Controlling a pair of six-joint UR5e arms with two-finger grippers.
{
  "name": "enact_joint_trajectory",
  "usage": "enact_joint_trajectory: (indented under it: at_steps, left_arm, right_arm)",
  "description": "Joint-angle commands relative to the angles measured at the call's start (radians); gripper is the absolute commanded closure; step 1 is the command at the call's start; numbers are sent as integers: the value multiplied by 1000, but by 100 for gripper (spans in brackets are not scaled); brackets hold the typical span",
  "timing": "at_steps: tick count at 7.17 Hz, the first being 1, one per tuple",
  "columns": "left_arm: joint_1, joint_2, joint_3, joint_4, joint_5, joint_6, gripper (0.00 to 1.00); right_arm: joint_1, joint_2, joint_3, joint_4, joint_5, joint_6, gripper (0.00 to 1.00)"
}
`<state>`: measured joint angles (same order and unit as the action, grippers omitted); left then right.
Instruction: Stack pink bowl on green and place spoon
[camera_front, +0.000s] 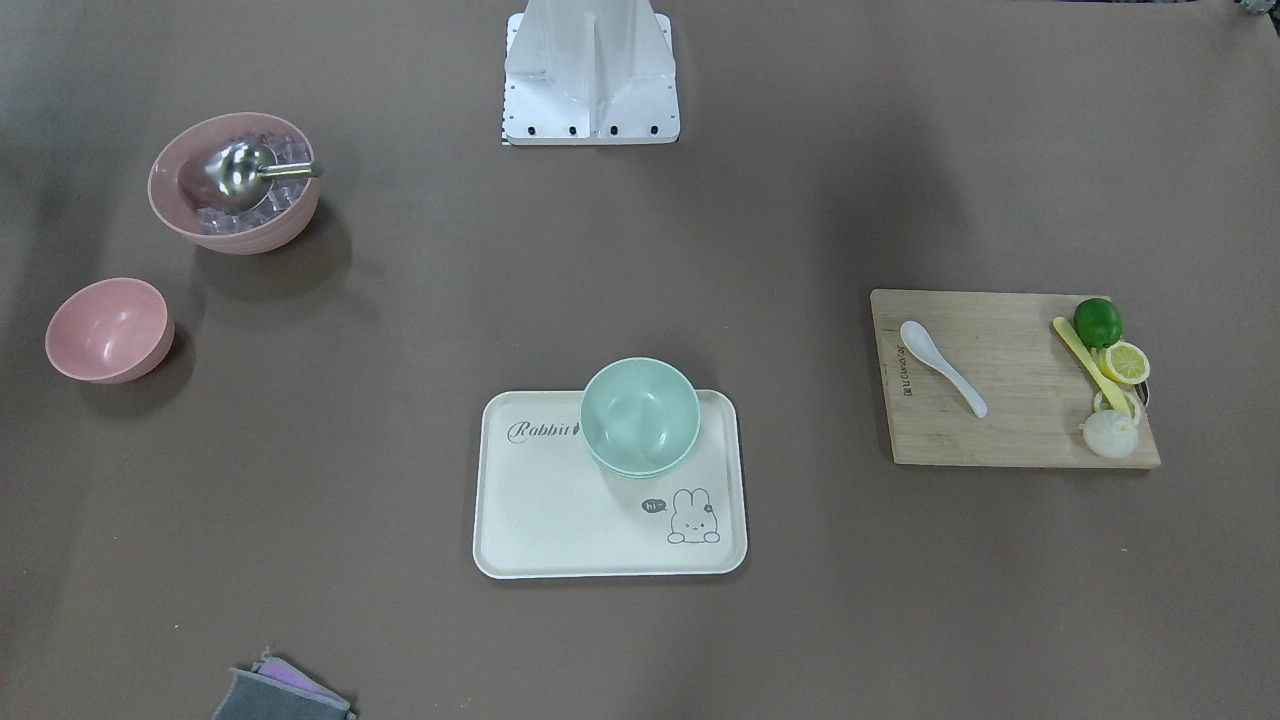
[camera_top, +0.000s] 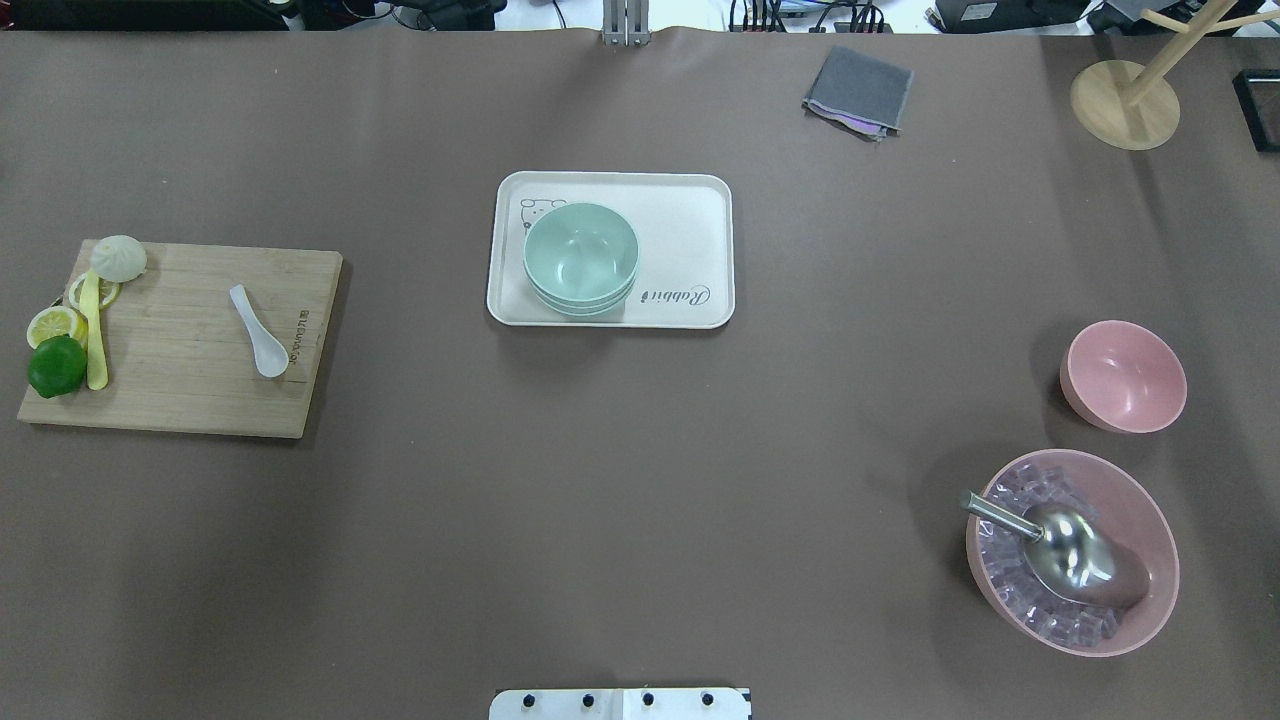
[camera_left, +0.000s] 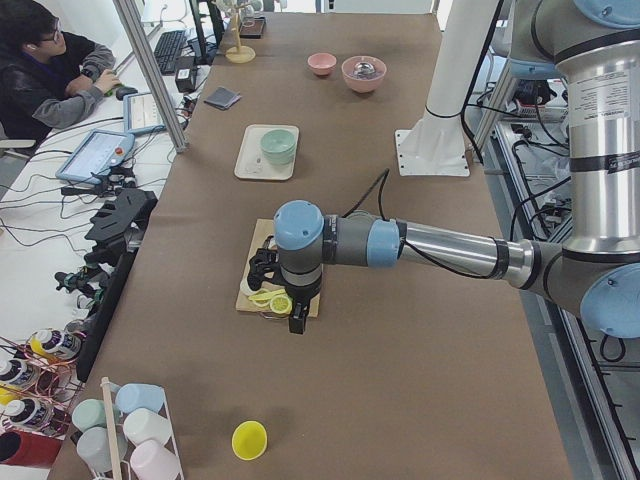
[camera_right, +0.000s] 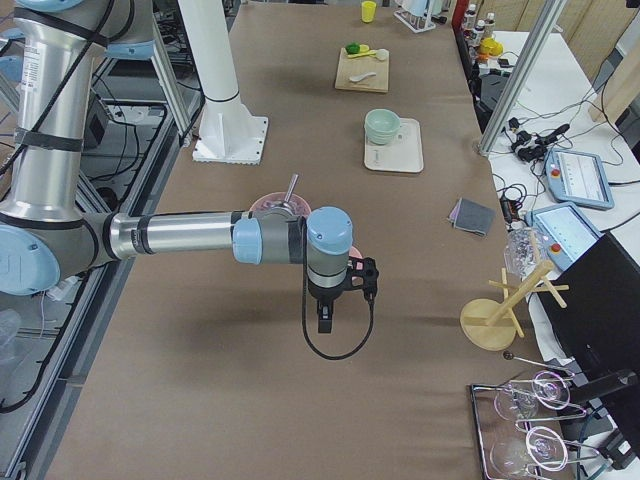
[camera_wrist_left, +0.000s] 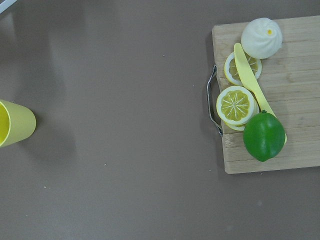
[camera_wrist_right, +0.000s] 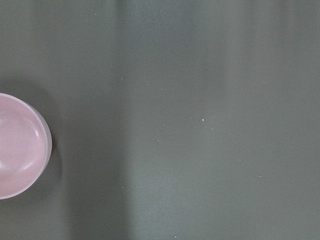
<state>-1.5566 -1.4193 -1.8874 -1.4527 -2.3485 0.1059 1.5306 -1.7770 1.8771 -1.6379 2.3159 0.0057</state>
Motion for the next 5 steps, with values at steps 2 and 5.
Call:
enact_joint_trajectory:
  at_steps: [2,5]
  left_arm:
    - [0,-1,-10,-2,-2,0,0]
    - [1,-29,-65,-12,-3,0,0]
  right_arm:
    - [-3,19,8,1,5,4,0]
    - [-3,95,37,4,7,13,0]
